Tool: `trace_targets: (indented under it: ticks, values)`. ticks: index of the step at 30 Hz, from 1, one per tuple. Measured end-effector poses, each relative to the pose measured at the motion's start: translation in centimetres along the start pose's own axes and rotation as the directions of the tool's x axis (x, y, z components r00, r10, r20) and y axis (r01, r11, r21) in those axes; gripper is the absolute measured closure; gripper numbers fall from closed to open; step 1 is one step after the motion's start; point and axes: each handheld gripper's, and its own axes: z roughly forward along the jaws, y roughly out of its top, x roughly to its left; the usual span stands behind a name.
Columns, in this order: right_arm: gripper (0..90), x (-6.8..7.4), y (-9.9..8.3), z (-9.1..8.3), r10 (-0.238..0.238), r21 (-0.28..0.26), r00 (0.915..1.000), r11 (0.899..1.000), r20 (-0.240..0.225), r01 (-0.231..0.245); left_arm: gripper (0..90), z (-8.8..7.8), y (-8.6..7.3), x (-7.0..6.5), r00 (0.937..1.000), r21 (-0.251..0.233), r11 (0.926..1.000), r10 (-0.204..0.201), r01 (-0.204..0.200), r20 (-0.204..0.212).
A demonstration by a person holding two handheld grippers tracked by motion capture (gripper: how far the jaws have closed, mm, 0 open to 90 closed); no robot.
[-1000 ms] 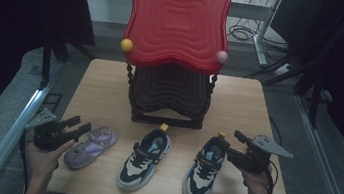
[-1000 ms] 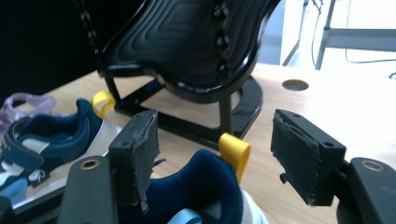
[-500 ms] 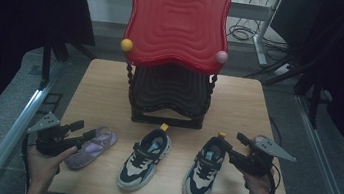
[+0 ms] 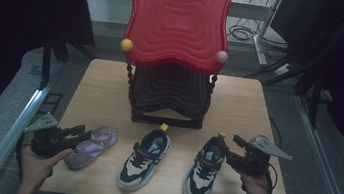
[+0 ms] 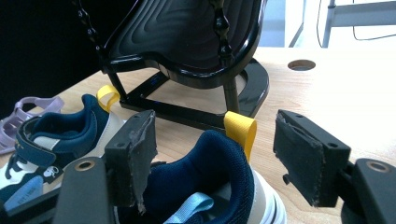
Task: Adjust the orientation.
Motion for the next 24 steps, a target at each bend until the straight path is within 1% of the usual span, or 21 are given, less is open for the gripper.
trace_targets:
  ticks: [1,2,3,5,6,7,9,13,14,16,19,22,24]
  values:
    - [30.6,0.0,0.0,0.0,0.0,0.0,1.0,1.0,0.0,0.0,67.8,0.0,0.0,0.0,1.0,0.0,1.0,0.0,0.0,0.0]
    - [30.8,-0.1,0.1,-0.3,0.016,-0.016,0.9999,1.0,0.001,-0.016,70.6,0.0,0.3,0.0,0.9999,0.01,0.9999,0.012,-0.012,-0.001]
    - [30.8,-0.1,0.1,-0.3,0.016,-0.016,0.9999,1.0,0.001,-0.016,72.4,0.0,0.3,0.0,0.9999,0.01,0.9999,0.012,-0.012,-0.001]
    - [30.9,-0.2,0.2,-0.5,0.029,-0.027,0.9995,0.999,-0.008,-0.029,74.0,-0.1,0.7,-0.2,0.9996,0.013,0.9995,0.03,-0.03,0.005]
    - [31.0,-0.2,0.2,-0.6,0.031,-0.029,0.9995,0.999,-0.004,-0.031,75.5,-0.1,0.8,-0.3,0.9993,0.013,0.9993,0.036,-0.036,0.006]
    - [31.1,-0.3,0.1,-0.7,0.033,-0.021,0.9994,0.999,0.009,-0.033,78.3,0.0,0.9,-0.4,0.9991,0.017,0.999,0.041,-0.041,0.005]
    - [31.2,-0.4,-0.1,-0.6,0.039,-0.012,0.9991,0.999,0.014,-0.039,81.8,0.1,0.8,-0.6,0.9989,0.027,0.9985,0.047,-0.047,0.004]
    - [31.4,-0.4,-0.3,-0.3,0.044,-0.001,0.9989,0.999,0.014,-0.044,85.4,0.0,0.5,-0.8,0.9983,0.043,0.9974,0.058,-0.058,0.003]
    - [31.5,-0.5,-0.4,-0.2,0.056,0.009,0.9984,0.998,0.009,-0.056,86.9,0.0,0.2,-0.8,0.9984,0.049,0.9972,0.056,-0.056,0.01]
    - [31.5,-0.5,-0.5,0.0,0.058,0.016,0.9983,0.998,0.006,-0.058,87.3,0.0,0.1,-0.8,0.9981,0.054,0.9967,0.06,-0.06,0.013]
    - [31.4,-0.4,-0.6,0.1,0.053,0.03,0.9986,0.998,0.002,-0.054,87.3,0.0,-0.5,-0.8,0.9982,0.077,0.9953,0.057,-0.058,0.016]
    - [31.5,-0.4,-0.6,0.2,0.052,0.031,0.9987,0.998,0.004,-0.052,86.5,-0.1,-0.9,-0.8,0.9984,0.082,0.995,0.055,-0.056,0.017]
    - [31.5,-0.4,-0.8,0.4,0.068,0.043,0.9976,0.997,-0.009,-0.068,86.5,-0.1,-1.4,-0.8,0.9988,0.088,0.995,0.045,-0.046,0.017]
